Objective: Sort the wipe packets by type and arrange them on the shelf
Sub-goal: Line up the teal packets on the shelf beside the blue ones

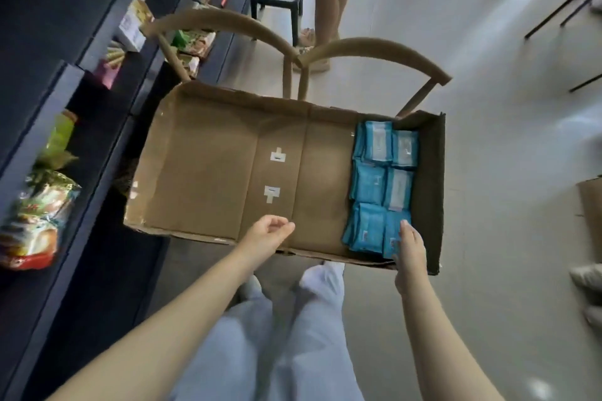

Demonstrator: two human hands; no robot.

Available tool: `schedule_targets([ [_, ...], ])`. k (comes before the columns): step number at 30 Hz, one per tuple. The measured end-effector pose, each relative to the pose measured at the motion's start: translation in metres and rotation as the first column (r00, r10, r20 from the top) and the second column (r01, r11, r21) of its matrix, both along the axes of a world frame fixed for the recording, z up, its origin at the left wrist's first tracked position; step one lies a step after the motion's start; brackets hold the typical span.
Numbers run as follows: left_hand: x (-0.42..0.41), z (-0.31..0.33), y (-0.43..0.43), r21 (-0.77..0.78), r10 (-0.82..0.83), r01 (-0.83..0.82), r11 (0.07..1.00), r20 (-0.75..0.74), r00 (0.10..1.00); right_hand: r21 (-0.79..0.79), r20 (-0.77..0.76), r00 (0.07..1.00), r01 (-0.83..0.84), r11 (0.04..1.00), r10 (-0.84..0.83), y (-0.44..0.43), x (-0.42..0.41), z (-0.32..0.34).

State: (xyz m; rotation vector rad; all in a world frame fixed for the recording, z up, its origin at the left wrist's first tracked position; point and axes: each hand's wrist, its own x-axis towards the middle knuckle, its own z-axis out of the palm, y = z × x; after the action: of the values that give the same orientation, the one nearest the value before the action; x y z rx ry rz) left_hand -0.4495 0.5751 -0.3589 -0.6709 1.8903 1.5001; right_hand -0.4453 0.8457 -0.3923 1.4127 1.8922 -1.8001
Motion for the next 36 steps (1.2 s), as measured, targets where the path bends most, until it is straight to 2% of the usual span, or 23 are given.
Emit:
schedule_targets([
  [6, -0.021, -0.083, 0.071, -0.058, -0.070, 0.082, 0.995, 0.184, 0.980, -0.027, 0.175, 0.982, -0.070, 0.997, 0.074, 0.067, -0.034, -0.076],
  [10, -0.041, -0.132, 0.132, -0.048, -0.042, 0.060, 0.997, 0.310, 0.950, 0.022, 0.251, 0.946, -0.219, 0.975, 0.207, 0.102, -0.053, -0.116],
  [12, -0.054, -0.149, 0.160, -0.029, -0.005, 0.017, 0.999, 0.383, 0.924, 0.016, 0.287, 0.921, -0.279, 0.960, 0.263, 0.115, -0.059, -0.131],
  [15, -0.075, -0.165, 0.196, 0.025, 0.121, -0.154, 0.988, 0.502, 0.856, -0.022, 0.302, 0.892, -0.346, 0.938, 0.337, 0.126, -0.065, -0.144],
  [18, -0.091, -0.180, 0.217, -0.007, 0.162, -0.185, 0.983, 0.513, 0.843, -0.027, 0.318, 0.835, -0.465, 0.885, 0.449, 0.128, -0.072, -0.157],
  [21, -0.095, -0.196, 0.222, -0.169, 0.157, -0.089, 0.982, 0.448, 0.880, 0.022, 0.373, 0.785, -0.540, 0.841, 0.494, 0.124, -0.080, -0.169],
  [25, -0.094, -0.208, 0.213, -0.315, 0.165, -0.026, 0.949, 0.422, 0.891, 0.070, 0.410, 0.789, -0.527, 0.847, 0.457, 0.119, -0.082, -0.182],
  [28, -0.091, -0.213, 0.205, -0.307, 0.178, -0.044, 0.951, 0.422, 0.889, 0.042, 0.393, 0.836, -0.433, 0.900, 0.384, 0.122, -0.082, -0.179],
  [31, -0.090, -0.213, 0.206, -0.268, 0.174, -0.066, 0.961, 0.402, 0.899, 0.069, 0.284, 0.898, -0.369, 0.927, 0.336, 0.129, -0.079, -0.172],
  [36, -0.090, -0.198, 0.213, -0.164, 0.199, -0.158, 0.974, 0.272, 0.941, -0.182, 0.096, 0.987, -0.110, 0.977, 0.129, 0.135, -0.094, -0.144],
])
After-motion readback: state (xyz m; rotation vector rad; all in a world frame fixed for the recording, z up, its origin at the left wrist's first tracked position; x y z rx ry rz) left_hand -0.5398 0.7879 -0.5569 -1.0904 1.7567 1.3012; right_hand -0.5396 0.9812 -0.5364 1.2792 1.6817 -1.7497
